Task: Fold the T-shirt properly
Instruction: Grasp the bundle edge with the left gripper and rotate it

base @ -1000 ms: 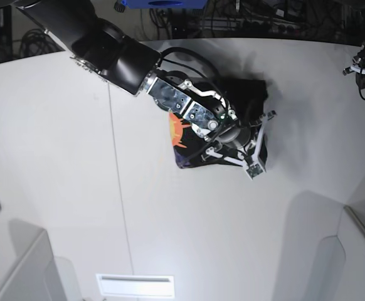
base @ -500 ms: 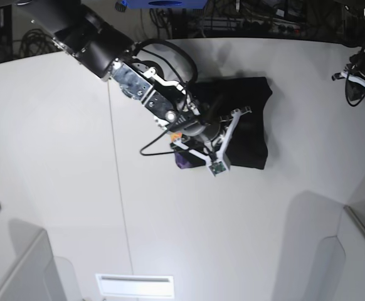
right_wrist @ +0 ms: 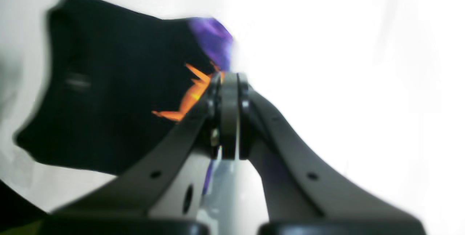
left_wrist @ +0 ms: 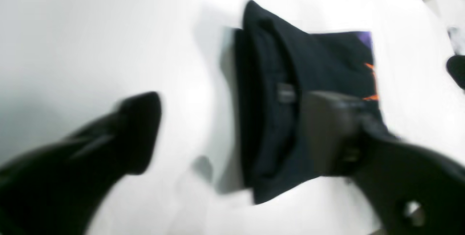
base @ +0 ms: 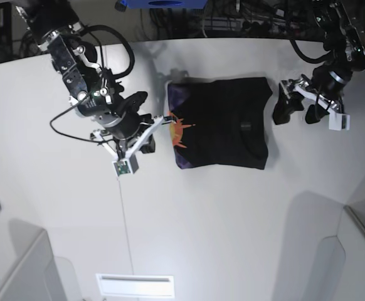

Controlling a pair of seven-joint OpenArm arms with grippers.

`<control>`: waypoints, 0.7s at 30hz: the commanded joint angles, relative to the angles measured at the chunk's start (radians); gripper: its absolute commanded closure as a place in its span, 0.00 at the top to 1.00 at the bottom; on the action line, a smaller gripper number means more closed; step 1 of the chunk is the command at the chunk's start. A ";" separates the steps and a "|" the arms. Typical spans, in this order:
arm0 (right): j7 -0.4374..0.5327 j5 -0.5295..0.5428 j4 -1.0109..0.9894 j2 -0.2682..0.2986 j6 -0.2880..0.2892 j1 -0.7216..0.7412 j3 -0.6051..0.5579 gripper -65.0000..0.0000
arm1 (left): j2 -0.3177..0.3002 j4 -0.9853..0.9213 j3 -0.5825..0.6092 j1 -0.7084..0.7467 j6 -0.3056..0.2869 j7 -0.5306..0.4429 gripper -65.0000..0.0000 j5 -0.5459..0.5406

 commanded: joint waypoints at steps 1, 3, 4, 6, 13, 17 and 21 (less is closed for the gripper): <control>0.023 -0.001 0.019 0.004 0.006 0.002 0.017 0.00 | -0.002 -0.001 0.021 -0.020 -0.001 -0.021 1.00 -0.021; 0.026 -0.004 0.019 0.009 0.006 -0.020 0.034 0.00 | 0.003 -0.044 0.064 -0.049 0.001 -0.021 1.00 -0.021; 0.040 -0.004 0.019 0.009 0.008 -0.029 0.039 0.00 | 0.004 -0.073 0.082 -0.063 0.001 -0.021 1.00 -0.021; 0.078 -0.004 0.019 0.010 0.011 -0.055 0.056 0.00 | 0.004 -0.141 0.114 -0.095 0.005 -0.024 1.00 -0.021; 0.124 -0.004 0.019 0.006 0.140 -0.129 0.159 0.00 | 0.001 -0.308 0.190 -0.181 0.142 -0.027 1.00 -0.021; 0.149 -0.003 0.019 0.004 0.160 -0.162 0.208 0.00 | 0.000 -0.360 0.242 -0.210 0.143 -0.027 1.00 0.005; 0.151 -0.003 0.024 0.006 0.161 -0.195 0.255 0.00 | 0.006 -0.365 0.271 -0.206 0.143 -0.027 0.73 0.110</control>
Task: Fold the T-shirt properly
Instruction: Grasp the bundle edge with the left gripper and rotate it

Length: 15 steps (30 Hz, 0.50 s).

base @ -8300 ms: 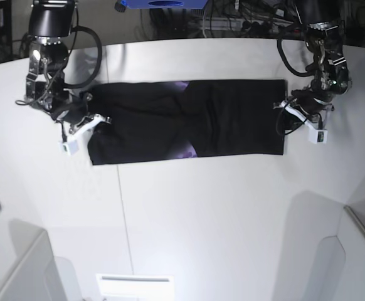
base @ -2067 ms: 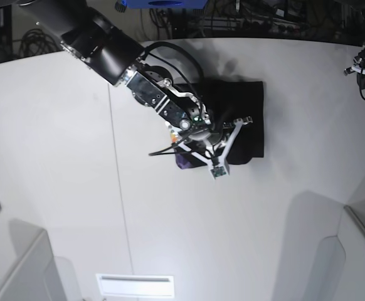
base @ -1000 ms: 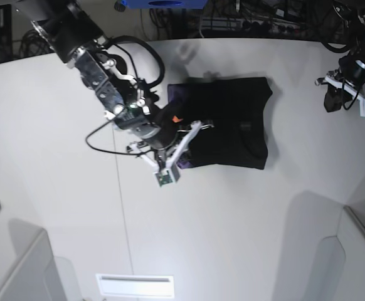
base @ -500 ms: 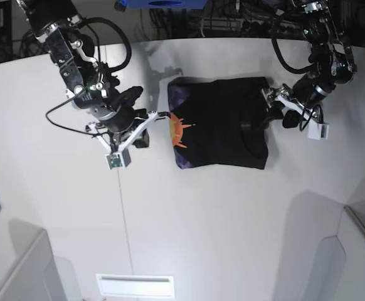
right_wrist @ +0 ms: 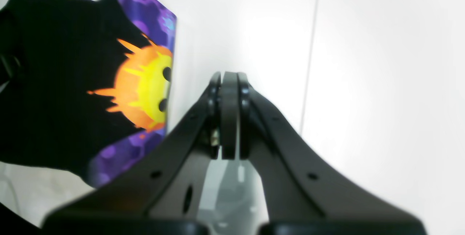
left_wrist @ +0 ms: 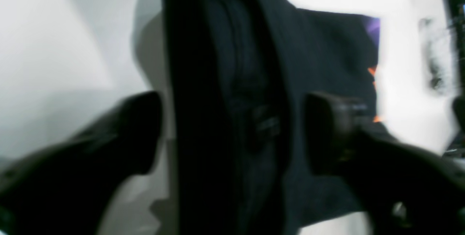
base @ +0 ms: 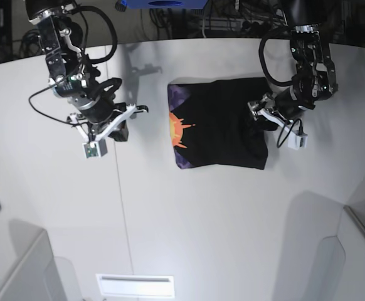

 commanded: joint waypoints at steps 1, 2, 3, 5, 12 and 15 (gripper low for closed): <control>0.025 -0.002 0.024 0.008 0.004 0.003 0.020 0.00 | -0.002 0.001 0.008 0.003 0.011 0.024 0.63 0.030; 0.032 -0.002 0.024 0.008 0.004 -0.003 0.031 0.00 | -0.002 -0.002 0.018 0.003 0.011 0.024 0.52 0.045; 0.045 -0.002 0.024 0.010 0.006 -0.014 0.043 0.00 | -0.002 -0.003 0.027 0.003 0.011 0.024 0.41 0.056; 0.072 -0.002 0.024 0.010 0.006 -0.038 0.068 0.00 | -0.008 -0.003 0.042 -0.002 0.011 0.027 0.22 0.073; 0.115 -0.002 0.024 0.010 0.006 -0.104 0.124 0.00 | -0.076 0.034 0.199 -0.016 0.011 0.030 0.00 0.190; 0.143 -0.002 0.024 0.010 0.006 -0.127 0.124 0.00 | -0.145 0.051 0.305 -0.022 0.009 0.030 0.00 0.260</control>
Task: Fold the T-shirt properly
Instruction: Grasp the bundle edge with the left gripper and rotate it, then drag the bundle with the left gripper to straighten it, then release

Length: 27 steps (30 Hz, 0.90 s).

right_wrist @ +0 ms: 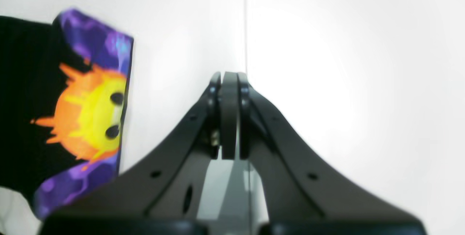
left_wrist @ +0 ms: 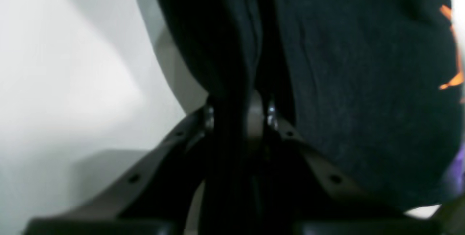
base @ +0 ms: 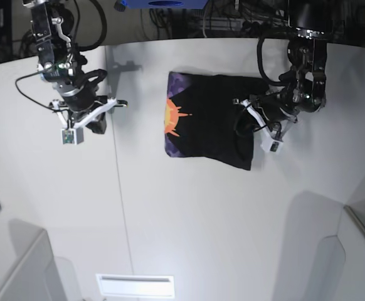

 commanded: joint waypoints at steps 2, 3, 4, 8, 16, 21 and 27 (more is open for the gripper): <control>0.026 0.002 0.020 0.007 0.006 -0.007 0.005 0.00 | -0.054 0.016 0.091 -0.016 0.006 0.057 0.00 0.106; 0.026 0.002 0.020 0.007 0.006 -0.012 0.005 0.00 | -0.087 0.029 0.151 -0.030 0.006 0.057 0.00 0.141; 0.026 0.002 0.020 0.007 0.006 -0.018 0.005 0.00 | -0.108 0.041 0.201 -0.041 0.006 0.057 0.00 0.172; 0.026 0.000 0.017 0.004 0.004 -0.030 0.005 0.00 | -0.174 0.107 0.376 -0.089 0.005 0.057 0.00 0.319; 0.025 -0.001 0.014 -0.058 -0.002 -0.108 0.135 0.00 | -0.211 0.130 0.588 -0.191 0.000 0.033 0.00 0.532; 0.026 -0.003 0.015 -0.110 0.000 -0.177 0.209 0.00 | -0.242 0.124 0.758 -0.268 0.000 -0.087 0.00 0.607; 0.028 -0.003 0.015 -0.183 0.000 -0.239 0.270 0.00 | -0.243 0.073 0.899 -0.375 0.000 -0.193 0.00 0.623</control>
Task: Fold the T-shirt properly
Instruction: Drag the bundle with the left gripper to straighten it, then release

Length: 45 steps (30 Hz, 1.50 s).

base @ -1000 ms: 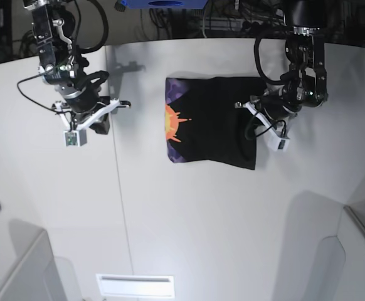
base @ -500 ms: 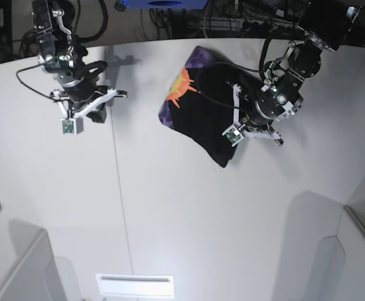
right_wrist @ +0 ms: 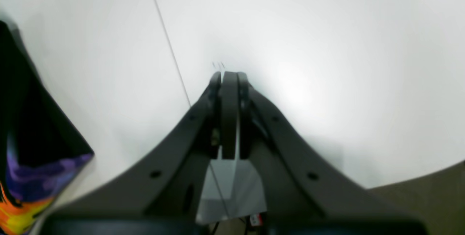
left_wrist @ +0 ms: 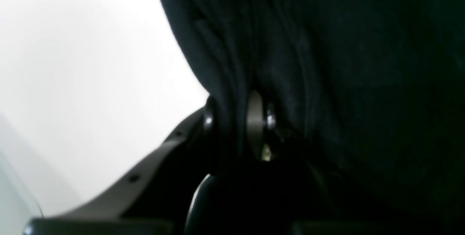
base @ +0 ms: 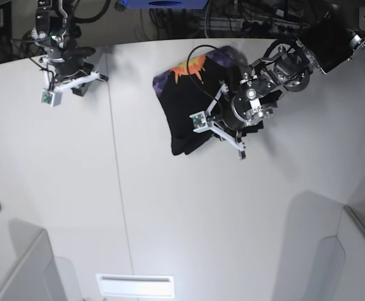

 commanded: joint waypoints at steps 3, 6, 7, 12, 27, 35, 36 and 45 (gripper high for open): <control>0.018 0.000 0.016 -0.034 0.001 -0.021 0.017 0.00 | -0.008 -0.050 0.071 -0.080 -0.011 -0.080 0.00 -0.003; 0.018 0.000 0.016 -0.050 -0.001 -0.027 0.012 0.00 | -0.025 -0.087 0.131 -0.134 -0.072 -0.158 0.00 -0.003; 0.018 0.000 0.016 -0.061 -0.001 -0.028 0.012 0.00 | -0.030 -0.093 0.145 -0.146 -0.092 -0.183 0.00 -0.003; 0.018 0.000 0.014 -0.085 -0.001 -0.028 0.009 0.00 | -0.043 -0.094 0.157 -0.171 -0.144 -0.313 0.00 -0.001; 0.018 0.000 0.014 -0.131 -0.002 -0.028 0.006 0.00 | -0.022 -0.200 0.157 -0.188 -0.255 -0.496 0.00 0.112; 0.018 0.000 0.013 -0.131 -0.002 -0.027 0.006 0.00 | -0.020 -0.203 0.156 -0.195 -0.255 -0.493 0.00 0.094; 0.018 0.000 0.013 -0.131 -0.002 -0.027 0.006 0.00 | -0.020 -0.203 0.156 -0.195 -0.255 -0.493 0.00 0.094; 0.018 0.000 0.013 -0.131 -0.002 -0.014 0.006 0.00 | -0.019 -0.202 0.146 -0.197 -0.255 -0.491 0.31 0.094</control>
